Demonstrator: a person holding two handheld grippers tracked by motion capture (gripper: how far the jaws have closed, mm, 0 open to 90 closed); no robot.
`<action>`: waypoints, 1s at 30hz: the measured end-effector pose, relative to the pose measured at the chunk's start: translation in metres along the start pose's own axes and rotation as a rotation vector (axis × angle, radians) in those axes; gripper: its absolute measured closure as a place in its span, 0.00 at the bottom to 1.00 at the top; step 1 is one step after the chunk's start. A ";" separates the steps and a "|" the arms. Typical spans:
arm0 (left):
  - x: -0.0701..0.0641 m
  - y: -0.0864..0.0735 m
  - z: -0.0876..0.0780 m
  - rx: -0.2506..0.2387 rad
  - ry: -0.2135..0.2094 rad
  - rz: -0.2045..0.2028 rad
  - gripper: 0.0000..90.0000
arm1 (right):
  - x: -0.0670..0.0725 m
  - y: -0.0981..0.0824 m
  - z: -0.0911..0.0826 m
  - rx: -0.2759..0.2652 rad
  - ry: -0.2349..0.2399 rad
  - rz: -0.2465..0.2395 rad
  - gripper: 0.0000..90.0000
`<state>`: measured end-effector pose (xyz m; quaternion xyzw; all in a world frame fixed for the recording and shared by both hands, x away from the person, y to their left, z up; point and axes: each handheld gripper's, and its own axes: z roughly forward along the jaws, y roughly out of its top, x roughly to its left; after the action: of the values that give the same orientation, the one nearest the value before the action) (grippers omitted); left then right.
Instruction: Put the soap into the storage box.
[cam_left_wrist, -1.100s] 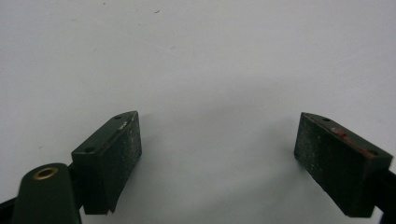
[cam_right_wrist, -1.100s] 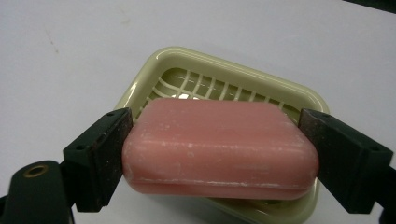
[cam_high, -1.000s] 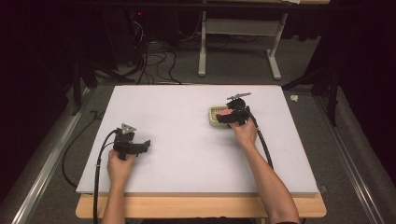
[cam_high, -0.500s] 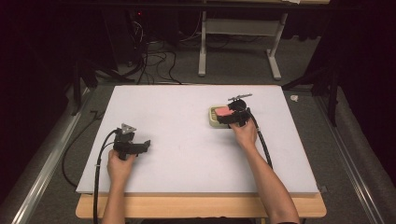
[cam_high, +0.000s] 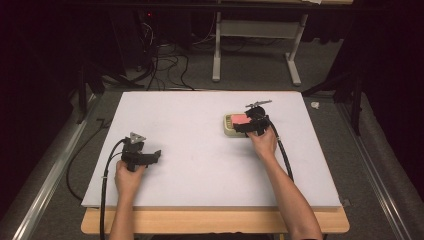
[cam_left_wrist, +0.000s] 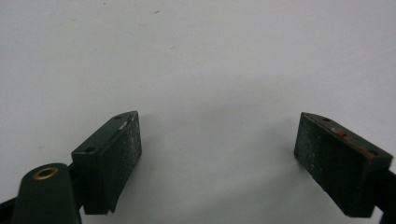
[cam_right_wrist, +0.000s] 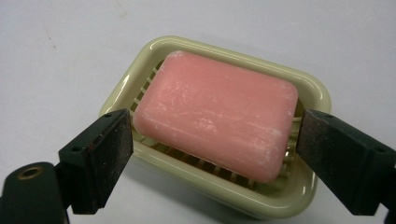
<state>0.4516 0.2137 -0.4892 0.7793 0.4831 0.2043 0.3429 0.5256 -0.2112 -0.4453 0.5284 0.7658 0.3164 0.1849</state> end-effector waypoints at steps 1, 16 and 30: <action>0.000 0.000 0.000 0.000 0.000 0.000 0.17 | 0.000 0.000 -0.001 -0.004 0.002 0.002 0.13; 0.000 0.000 0.000 0.000 0.000 0.000 0.17 | -0.004 0.002 -0.019 -0.043 -0.005 -0.019 0.15; 0.000 0.000 0.000 0.000 0.000 0.000 0.17 | -0.005 0.002 -0.036 -0.079 -0.002 -0.042 0.16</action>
<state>0.4516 0.2137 -0.4892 0.7794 0.4830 0.2044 0.3427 0.5065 -0.2256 -0.4178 0.5049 0.7635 0.3418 0.2127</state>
